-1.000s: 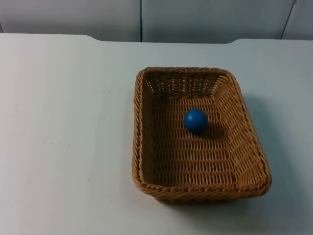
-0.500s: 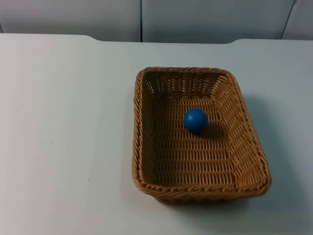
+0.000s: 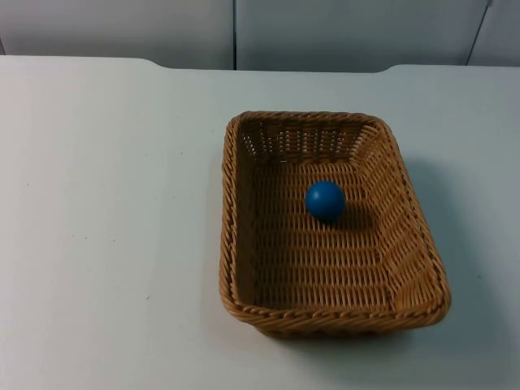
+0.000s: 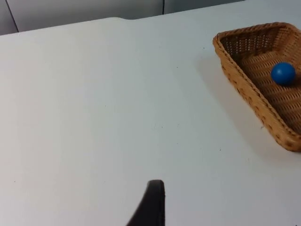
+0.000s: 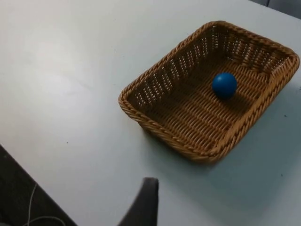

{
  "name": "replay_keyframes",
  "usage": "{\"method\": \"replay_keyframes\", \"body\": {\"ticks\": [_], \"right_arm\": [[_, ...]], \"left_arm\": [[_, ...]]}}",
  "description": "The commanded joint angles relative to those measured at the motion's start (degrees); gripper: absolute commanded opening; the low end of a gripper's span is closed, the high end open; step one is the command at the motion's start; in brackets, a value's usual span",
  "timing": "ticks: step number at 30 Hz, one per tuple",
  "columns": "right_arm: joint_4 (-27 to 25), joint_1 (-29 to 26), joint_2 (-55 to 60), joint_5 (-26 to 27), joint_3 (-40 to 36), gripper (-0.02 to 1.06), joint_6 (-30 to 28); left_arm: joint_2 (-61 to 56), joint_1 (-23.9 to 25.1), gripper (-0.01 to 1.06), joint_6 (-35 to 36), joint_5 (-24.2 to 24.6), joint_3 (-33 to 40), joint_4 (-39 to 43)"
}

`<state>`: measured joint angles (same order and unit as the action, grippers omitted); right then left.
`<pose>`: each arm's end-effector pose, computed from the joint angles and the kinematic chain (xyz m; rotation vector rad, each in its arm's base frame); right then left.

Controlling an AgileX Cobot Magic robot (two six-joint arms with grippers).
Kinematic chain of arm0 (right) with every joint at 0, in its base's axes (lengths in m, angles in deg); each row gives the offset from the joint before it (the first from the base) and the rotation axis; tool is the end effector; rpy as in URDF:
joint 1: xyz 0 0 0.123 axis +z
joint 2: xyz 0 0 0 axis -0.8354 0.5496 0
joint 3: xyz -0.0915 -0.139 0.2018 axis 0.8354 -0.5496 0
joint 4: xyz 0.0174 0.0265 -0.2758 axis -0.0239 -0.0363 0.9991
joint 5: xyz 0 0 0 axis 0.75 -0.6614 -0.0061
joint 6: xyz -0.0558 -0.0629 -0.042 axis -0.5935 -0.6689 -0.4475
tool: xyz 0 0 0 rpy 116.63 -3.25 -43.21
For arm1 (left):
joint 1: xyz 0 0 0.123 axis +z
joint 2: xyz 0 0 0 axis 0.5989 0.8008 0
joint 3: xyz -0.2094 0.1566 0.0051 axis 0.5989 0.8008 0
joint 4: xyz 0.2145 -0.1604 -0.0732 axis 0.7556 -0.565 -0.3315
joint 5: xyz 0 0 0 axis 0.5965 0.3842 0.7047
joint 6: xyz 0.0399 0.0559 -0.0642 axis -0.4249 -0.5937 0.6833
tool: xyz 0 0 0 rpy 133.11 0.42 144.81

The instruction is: Pick up the basket with the left hand and place the ball into the basket with the right hand.

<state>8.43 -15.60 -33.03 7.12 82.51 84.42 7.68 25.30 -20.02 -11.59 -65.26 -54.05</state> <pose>0.0504 0.0433 0.3009 -0.7754 1.9875 0.4030 0.0274 -0.0143 0.3060 0.2976 2.0387 -0.1970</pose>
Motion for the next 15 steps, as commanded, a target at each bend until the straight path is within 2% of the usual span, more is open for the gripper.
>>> {"method": "replay_keyframes", "body": {"ticks": [1,10,13,15], "right_arm": [[0.53,0.21,-1.61,-1.04,-1.42,0.83,0.1],[1.99,0.21,-8.84,-2.57,-2.46,0.82,0.14],[4.51,0.21,-8.96,-2.99,-3.04,0.82,3.27],[4.52,0.34,-8.96,-2.99,-3.04,0.82,3.28]], "left_arm": [[-0.31,-0.13,0.8,0.4,0.32,0.15,0.24],[-0.31,-0.13,0.8,0.4,0.66,0.24,0.77],[-0.31,-0.13,0.8,0.4,1.53,0.24,0.89],[-0.31,-0.13,0.8,0.83,2.08,0.28,0.89]]}}
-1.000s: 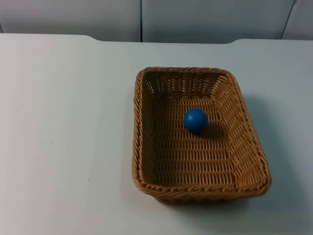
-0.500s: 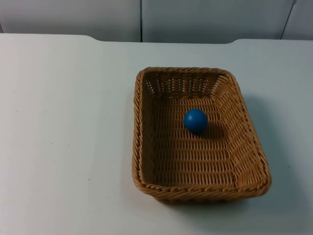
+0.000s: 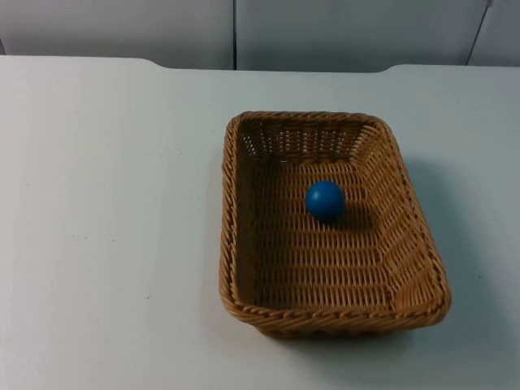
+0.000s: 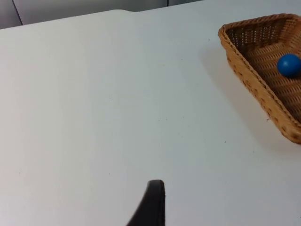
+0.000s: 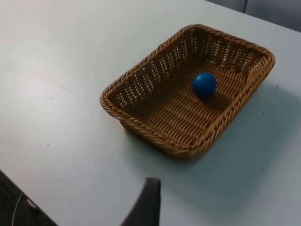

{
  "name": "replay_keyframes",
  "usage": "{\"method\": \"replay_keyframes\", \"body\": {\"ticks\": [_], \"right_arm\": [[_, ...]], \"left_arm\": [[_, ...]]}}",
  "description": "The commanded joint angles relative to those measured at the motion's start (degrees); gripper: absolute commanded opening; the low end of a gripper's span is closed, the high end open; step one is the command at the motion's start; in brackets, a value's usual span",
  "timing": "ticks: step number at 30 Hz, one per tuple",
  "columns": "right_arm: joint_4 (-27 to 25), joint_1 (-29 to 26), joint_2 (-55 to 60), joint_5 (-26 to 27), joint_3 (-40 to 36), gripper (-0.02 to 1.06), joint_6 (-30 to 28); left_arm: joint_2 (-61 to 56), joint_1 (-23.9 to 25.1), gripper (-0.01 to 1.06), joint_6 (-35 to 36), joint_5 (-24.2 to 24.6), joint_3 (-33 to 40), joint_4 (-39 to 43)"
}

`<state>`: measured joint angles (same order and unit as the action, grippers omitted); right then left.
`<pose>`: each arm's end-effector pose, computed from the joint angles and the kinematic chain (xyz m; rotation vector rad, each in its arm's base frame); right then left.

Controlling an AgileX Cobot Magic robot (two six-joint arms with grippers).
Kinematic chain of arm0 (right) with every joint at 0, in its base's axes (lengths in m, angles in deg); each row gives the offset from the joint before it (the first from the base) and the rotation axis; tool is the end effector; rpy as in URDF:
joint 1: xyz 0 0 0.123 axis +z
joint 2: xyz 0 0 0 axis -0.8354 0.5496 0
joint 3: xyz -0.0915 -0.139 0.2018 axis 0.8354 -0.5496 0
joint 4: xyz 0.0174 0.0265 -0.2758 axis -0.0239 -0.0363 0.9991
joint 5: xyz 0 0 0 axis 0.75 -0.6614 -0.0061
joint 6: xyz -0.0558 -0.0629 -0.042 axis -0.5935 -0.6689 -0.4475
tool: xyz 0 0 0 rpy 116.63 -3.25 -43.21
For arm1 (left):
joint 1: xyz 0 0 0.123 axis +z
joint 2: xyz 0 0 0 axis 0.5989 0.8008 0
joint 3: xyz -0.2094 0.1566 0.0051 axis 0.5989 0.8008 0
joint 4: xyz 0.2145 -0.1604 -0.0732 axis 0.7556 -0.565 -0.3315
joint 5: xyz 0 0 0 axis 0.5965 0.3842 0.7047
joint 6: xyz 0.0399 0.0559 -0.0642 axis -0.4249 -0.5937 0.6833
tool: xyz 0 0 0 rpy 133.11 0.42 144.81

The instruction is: Pick up the basket with the left hand and place the ball into the basket with the right hand.

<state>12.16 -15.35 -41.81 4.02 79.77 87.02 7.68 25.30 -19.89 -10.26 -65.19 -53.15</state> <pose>0.0360 0.0239 0.2902 -0.7098 1.9494 0.3717 0.0269 -0.0129 0.3037 0.2975 2.0636 -0.1787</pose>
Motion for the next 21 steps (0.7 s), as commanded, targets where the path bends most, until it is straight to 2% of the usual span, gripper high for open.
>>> {"method": "replay_keyframes", "body": {"ticks": [1,9,13,21], "right_arm": [[0.73,0.07,-0.18,0.11,-0.3,0.82,0.45],[0.73,0.07,-0.18,0.11,-0.3,0.82,0.45],[0.72,0.07,-0.18,0.11,-0.15,0.82,0.45],[0.72,0.07,-0.18,0.11,-0.15,0.82,0.45]], "left_arm": [[-0.31,-0.13,0.8,0.9,0.74,0.73,0.07],[-0.31,-0.13,0.8,1.8,0.64,1.6,0.6],[-0.31,-0.13,0.8,1.8,-1.82,2.13,0.48],[-0.31,-0.13,0.8,1.8,-3.09,2.3,0.41]]}}
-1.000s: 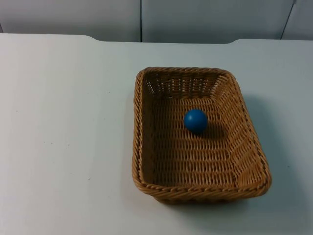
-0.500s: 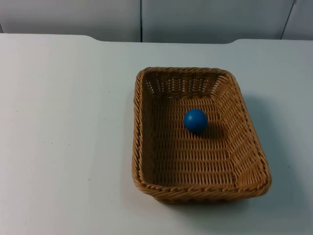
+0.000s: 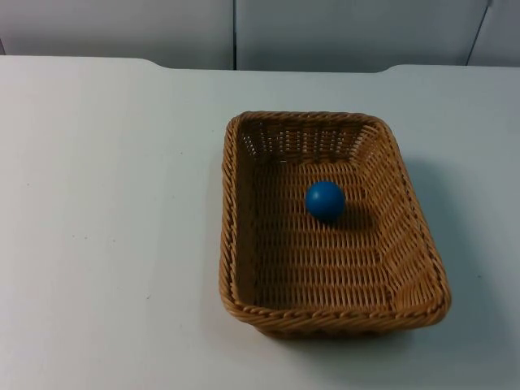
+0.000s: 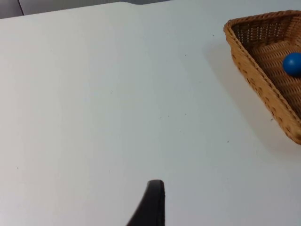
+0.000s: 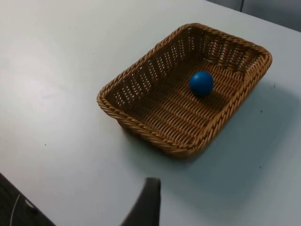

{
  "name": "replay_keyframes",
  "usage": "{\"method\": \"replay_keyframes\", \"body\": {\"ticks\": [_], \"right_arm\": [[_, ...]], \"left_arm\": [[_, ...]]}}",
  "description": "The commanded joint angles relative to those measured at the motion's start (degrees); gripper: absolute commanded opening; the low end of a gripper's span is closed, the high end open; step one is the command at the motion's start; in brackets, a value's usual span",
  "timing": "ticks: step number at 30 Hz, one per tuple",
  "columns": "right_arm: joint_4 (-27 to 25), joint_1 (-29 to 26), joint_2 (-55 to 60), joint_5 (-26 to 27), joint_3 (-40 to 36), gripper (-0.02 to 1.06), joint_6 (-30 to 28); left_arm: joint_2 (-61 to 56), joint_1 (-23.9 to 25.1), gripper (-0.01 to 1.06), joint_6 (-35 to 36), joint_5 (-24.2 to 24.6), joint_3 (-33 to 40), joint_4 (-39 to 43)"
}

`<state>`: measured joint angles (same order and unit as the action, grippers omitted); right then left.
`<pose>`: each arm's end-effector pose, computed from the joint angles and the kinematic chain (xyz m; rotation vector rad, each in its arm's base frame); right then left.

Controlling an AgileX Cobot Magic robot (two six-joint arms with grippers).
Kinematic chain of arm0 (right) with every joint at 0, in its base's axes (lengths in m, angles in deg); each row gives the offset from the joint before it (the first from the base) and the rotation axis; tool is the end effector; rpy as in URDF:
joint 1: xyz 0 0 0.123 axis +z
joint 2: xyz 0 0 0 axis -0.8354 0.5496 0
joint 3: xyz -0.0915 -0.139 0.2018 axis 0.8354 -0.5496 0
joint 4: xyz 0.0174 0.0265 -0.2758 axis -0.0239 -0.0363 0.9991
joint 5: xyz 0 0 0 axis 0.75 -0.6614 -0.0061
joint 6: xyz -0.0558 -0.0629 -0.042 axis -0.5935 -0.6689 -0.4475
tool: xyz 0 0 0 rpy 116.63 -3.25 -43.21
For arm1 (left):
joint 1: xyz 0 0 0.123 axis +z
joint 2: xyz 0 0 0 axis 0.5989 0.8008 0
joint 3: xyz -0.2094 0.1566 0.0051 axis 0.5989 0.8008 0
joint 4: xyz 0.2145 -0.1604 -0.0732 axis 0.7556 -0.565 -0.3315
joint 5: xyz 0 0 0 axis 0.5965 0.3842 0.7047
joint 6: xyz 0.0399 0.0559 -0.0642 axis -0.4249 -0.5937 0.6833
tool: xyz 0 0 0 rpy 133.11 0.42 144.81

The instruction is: Pick up the basket with the left hand and place the ball into the basket with the right hand.

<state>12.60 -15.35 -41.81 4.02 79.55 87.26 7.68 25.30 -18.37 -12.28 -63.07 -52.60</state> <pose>0.0368 0.0237 0.2891 -0.7064 1.9534 0.3641 0.0336 -0.0133 0.2958 0.2656 2.0706 -0.1837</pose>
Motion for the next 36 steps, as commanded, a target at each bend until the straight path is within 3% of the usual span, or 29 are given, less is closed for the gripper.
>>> {"method": "replay_keyframes", "body": {"ticks": [1,3,9,17,22,28,36], "right_arm": [[0.28,-0.21,-0.18,0.11,0.05,0.82,0.22],[0.28,-0.89,-0.18,0.11,0.05,0.82,0.22],[0.19,-9.53,-0.18,0.11,0.05,0.82,0.22],[0.19,-28.46,-0.18,0.11,0.05,0.82,0.22],[0.19,-35.15,-0.18,0.11,0.05,0.82,0.22],[0.19,-39.29,-0.18,0.11,0.05,0.82,0.22],[0.19,-40.17,-0.18,0.11,0.05,0.82,0.22]], "left_arm": [[-0.31,-0.13,0.8,0.28,-2.39,1.16,-0.19],[-0.31,-0.13,0.8,0.28,-3.81,2.22,-0.47],[-0.31,-0.13,0.8,0.39,-3.81,2.05,-0.47],[-0.31,-0.13,0.8,0.39,-3.81,2.05,-0.47],[-0.31,-0.13,0.8,0.39,-3.81,2.05,-0.47],[-0.31,-0.13,0.8,0.39,-3.81,2.05,-0.47],[-0.31,-0.13,0.8,0.39,-3.81,2.05,-0.47]]}}
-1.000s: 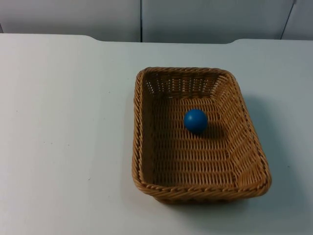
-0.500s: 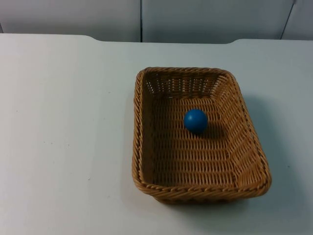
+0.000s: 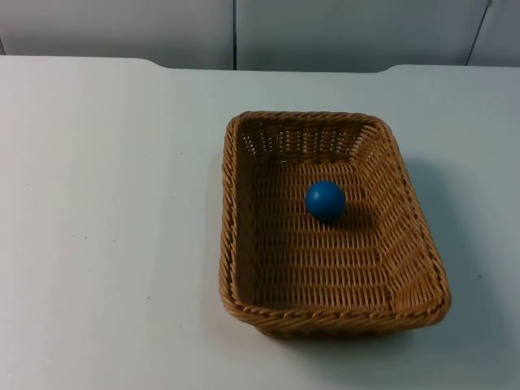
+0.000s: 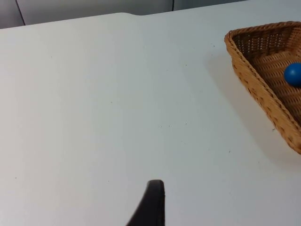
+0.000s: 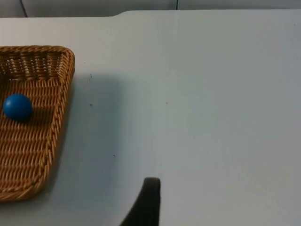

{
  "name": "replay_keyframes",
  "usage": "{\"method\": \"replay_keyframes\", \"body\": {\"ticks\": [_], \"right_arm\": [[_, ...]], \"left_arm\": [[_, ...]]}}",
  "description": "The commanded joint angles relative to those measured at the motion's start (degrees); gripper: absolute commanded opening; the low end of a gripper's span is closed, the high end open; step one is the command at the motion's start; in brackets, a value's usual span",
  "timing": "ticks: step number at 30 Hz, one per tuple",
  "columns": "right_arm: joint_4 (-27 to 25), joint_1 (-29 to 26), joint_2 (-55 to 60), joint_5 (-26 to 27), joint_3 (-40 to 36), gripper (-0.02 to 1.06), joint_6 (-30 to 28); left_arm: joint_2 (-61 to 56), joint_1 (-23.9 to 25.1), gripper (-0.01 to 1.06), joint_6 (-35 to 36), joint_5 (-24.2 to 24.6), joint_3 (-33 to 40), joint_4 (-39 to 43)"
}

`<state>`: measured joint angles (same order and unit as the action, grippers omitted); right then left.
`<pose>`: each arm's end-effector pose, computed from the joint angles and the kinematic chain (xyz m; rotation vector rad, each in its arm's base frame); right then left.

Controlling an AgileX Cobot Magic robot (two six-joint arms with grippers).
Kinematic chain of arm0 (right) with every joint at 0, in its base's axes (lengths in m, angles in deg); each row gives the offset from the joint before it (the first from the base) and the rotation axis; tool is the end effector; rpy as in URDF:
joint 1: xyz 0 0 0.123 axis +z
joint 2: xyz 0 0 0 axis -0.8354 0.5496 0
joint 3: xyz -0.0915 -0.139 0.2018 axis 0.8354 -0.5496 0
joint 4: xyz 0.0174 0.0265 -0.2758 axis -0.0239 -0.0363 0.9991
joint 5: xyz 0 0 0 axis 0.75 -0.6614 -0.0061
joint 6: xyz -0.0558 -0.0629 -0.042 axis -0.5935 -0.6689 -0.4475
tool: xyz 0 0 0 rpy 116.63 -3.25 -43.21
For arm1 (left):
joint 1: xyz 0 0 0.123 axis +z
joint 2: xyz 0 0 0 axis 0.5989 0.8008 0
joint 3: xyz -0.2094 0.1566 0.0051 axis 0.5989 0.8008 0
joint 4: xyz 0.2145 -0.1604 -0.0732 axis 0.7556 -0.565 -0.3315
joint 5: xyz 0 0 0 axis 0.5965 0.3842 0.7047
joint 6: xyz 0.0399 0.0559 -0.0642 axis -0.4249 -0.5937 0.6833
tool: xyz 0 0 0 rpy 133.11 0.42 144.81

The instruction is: Pick up the basket with the left hand and place the ball into the basket with the right hand.

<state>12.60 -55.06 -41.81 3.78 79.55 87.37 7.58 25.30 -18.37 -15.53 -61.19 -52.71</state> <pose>0.0432 -0.0053 0.2887 0.0013 2.0619 -0.0625 0.0401 -0.0146 0.2907 0.2586 2.0456 -0.1875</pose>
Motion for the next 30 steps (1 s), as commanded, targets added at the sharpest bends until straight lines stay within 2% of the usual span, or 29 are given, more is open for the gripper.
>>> {"method": "replay_keyframes", "body": {"ticks": [1,21,23,30], "right_arm": [[0.19,-0.46,-0.18,0.34,0.05,0.82,0.1],[0.19,-0.46,-0.18,0.34,0.05,0.82,0.1],[0.19,-0.46,-0.18,0.34,0.05,0.82,0.1],[0.19,-0.46,-0.18,0.34,0.05,0.82,0.1]], "left_arm": [[-0.21,-0.13,0.8,0.39,-0.56,0.17,-0.36],[-0.21,-0.01,0.8,0.38,-0.56,0.17,-0.36],[-0.21,0.63,0.8,0.27,-0.56,0.17,-0.36],[-0.21,7.4,0.8,0.27,-0.56,0.17,-0.36]]}}
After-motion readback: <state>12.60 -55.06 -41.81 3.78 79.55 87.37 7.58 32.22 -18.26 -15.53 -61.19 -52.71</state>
